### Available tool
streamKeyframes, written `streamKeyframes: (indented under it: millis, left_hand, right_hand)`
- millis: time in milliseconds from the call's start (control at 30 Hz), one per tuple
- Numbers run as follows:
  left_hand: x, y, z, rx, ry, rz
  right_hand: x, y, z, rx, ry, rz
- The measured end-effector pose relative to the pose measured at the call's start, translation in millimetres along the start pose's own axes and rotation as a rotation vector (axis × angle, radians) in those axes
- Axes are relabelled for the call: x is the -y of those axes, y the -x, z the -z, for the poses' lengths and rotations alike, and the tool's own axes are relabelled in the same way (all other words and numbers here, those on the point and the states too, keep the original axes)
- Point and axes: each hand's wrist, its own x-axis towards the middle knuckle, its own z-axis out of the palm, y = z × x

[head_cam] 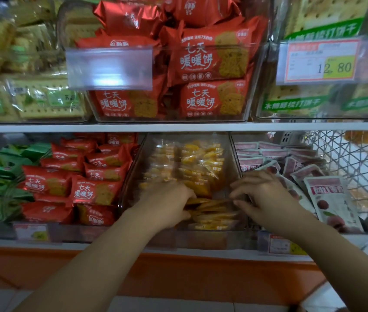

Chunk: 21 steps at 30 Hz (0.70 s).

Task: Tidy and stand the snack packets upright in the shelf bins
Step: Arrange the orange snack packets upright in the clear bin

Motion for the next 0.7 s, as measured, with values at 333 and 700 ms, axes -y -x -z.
streamKeyframes:
  millis: [333,700]
  left_hand:
    - [1,-35,-3,0.228,-0.194,-0.069]
    - [10,-46,-12,-0.007,-0.297,-0.151]
  right_hand:
    - [3,-62,8,0.473,0.415,0.194]
    - [5,-90,-11,0.633,0.426,0.247]
